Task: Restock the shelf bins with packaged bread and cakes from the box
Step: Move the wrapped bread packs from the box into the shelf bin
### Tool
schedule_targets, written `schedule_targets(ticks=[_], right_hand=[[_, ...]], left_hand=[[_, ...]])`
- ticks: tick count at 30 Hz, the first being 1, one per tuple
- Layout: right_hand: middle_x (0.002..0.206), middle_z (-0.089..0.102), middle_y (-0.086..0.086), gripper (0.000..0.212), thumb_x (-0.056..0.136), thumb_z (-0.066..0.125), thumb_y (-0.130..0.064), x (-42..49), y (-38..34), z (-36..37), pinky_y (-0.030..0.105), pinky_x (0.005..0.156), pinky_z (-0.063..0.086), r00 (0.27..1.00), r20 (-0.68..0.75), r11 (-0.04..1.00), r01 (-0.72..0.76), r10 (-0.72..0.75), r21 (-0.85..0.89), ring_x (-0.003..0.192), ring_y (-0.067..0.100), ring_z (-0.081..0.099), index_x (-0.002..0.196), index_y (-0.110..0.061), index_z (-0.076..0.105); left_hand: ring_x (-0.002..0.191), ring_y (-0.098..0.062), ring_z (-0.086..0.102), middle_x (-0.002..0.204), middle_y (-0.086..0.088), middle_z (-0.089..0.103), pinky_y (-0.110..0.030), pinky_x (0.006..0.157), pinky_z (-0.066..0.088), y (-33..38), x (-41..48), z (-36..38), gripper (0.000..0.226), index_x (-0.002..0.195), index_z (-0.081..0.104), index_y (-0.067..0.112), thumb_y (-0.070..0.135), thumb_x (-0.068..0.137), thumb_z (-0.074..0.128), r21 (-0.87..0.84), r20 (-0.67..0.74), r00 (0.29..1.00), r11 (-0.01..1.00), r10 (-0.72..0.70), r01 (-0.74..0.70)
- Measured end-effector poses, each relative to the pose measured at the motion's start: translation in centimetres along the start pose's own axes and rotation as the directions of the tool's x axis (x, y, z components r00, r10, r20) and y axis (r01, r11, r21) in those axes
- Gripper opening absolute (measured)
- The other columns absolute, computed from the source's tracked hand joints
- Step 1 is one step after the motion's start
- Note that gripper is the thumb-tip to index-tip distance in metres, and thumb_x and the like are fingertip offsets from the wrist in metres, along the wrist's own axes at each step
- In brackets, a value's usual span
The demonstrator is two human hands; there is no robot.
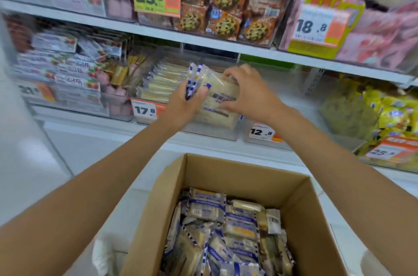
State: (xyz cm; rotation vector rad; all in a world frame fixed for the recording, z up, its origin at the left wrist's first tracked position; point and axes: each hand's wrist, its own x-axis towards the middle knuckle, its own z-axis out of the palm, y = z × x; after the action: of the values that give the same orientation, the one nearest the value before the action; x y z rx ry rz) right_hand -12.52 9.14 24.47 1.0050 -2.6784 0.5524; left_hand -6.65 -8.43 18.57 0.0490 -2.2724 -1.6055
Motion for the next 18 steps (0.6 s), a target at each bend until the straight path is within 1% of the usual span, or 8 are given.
schedule_targets(ticks=[2, 3, 6, 7, 9, 11, 13, 18], right_hand=[[0.119, 0.044, 0.001, 0.067, 0.073, 0.081, -0.04, 1.9, 0.3, 0.3, 0.036, 0.085, 0.046, 0.988, -0.139, 0.987, 0.04, -0.062, -0.156, 0.114, 0.019, 0.04, 0.128, -0.021, 0.048], [0.121, 0.044, 0.003, 0.066, 0.074, 0.08, -0.039, 2.6, 0.6, 0.9, 0.037, 0.084, 0.047, 0.984, -0.161, 0.973, 0.04, -0.078, -0.226, 0.114, 0.021, 0.041, 0.128, -0.019, 0.048], [0.127, 0.044, 0.007, 0.066, 0.079, 0.075, -0.046, 4.2, 2.9, 4.4, 0.042, 0.092, 0.045, 0.999, 0.028, 0.958, 0.042, -0.035, -0.285, 0.119, 0.027, 0.042, 0.132, -0.019, 0.046], [0.134, 0.043, 0.007, 0.068, 0.081, 0.069, -0.054, 4.3, 3.6, 5.7, 0.044, 0.099, 0.042, 0.988, 0.151, 0.972, 0.019, 0.017, -0.235, 0.126, 0.029, 0.039, 0.136, -0.023, 0.046], [0.149, 0.035, 0.006, 0.066, 0.087, 0.051, -0.066, 4.3, 4.7, 7.7, 0.049, 0.113, 0.028, 0.942, 0.31, 0.986, -0.083, 0.124, -0.142, 0.14, 0.03, 0.026, 0.144, -0.033, 0.042], [0.16, 0.014, 0.005, 0.064, 0.094, 0.041, -0.063, 4.1, 5.3, 9.1, 0.05, 0.117, 0.02, 0.949, 0.237, 0.978, -0.189, 0.206, -0.091, 0.148, 0.029, 0.009, 0.15, -0.032, 0.032], [0.163, -0.01, 0.006, 0.07, 0.097, 0.035, -0.06, 4.3, 4.7, 9.9, 0.048, 0.117, 0.023, 0.937, 0.167, 0.951, -0.306, 0.307, -0.031, 0.15, 0.03, 0.001, 0.155, -0.026, 0.017], [0.16, -0.023, 0.011, 0.075, 0.097, 0.038, -0.058, 5.9, 4.1, 10.4, 0.031, 0.114, 0.024, 0.872, 0.359, 0.907, -0.401, 0.333, 0.131, 0.148, 0.026, 0.021, 0.155, -0.013, 0.018]], left_hand=[[0.073, 0.01, 0.058, 0.083, 0.011, 0.062, -0.013, 0.069, 0.044, 0.0, 3.1, -0.7, 0.017, 0.096, 0.058, 0.028, 0.043, 0.098, 0.051, 0.063, 0.037, 0.998, 0.996, 0.056, -0.058], [0.079, 0.0, 0.062, 0.085, 0.006, 0.066, -0.021, 0.071, 0.046, -0.7, 4.6, -1.0, 0.035, 0.098, 0.062, 0.024, 0.056, 0.093, 0.049, 0.126, 0.07, 0.996, 0.99, 0.047, -0.056], [0.076, -0.029, 0.061, 0.076, -0.016, 0.061, -0.037, 0.066, 0.044, -4.3, 8.5, -1.7, 0.081, 0.079, 0.059, 0.009, 0.087, 0.07, 0.041, 0.516, 0.201, 0.979, 0.854, -0.046, -0.065], [0.084, -0.032, 0.061, 0.079, -0.014, 0.061, -0.041, 0.072, 0.047, -4.9, 9.1, -1.9, 0.074, 0.077, 0.058, 0.012, 0.085, 0.067, 0.047, 0.61, 0.208, 0.974, 0.79, -0.09, -0.057], [0.118, -0.031, 0.054, 0.118, -0.008, 0.062, -0.047, 0.099, 0.044, -5.9, 9.5, -2.1, 0.061, 0.114, 0.062, 0.023, 0.065, 0.07, 0.066, 0.658, 0.206, 0.971, 0.751, -0.118, -0.048], [0.137, -0.027, 0.038, 0.146, -0.003, 0.046, -0.048, 0.112, 0.031, -6.4, 9.3, -2.4, 0.082, 0.142, 0.044, 0.031, 0.061, 0.069, 0.065, 0.625, 0.217, 0.969, 0.779, -0.114, -0.048], [0.142, -0.022, 0.032, 0.153, 0.001, 0.04, -0.049, 0.115, 0.026, -7.2, 9.3, -2.7, 0.079, 0.144, 0.041, 0.037, 0.069, 0.073, 0.055, 0.621, 0.245, 0.968, 0.775, -0.051, -0.117], [0.151, -0.015, 0.008, 0.164, 0.002, 0.012, -0.04, 0.118, 0.008, -8.4, 8.9, -2.6, 0.056, 0.152, 0.024, 0.04, 0.057, 0.099, 0.031, 0.806, 0.3, 0.953, 0.546, -0.042, -0.23]])
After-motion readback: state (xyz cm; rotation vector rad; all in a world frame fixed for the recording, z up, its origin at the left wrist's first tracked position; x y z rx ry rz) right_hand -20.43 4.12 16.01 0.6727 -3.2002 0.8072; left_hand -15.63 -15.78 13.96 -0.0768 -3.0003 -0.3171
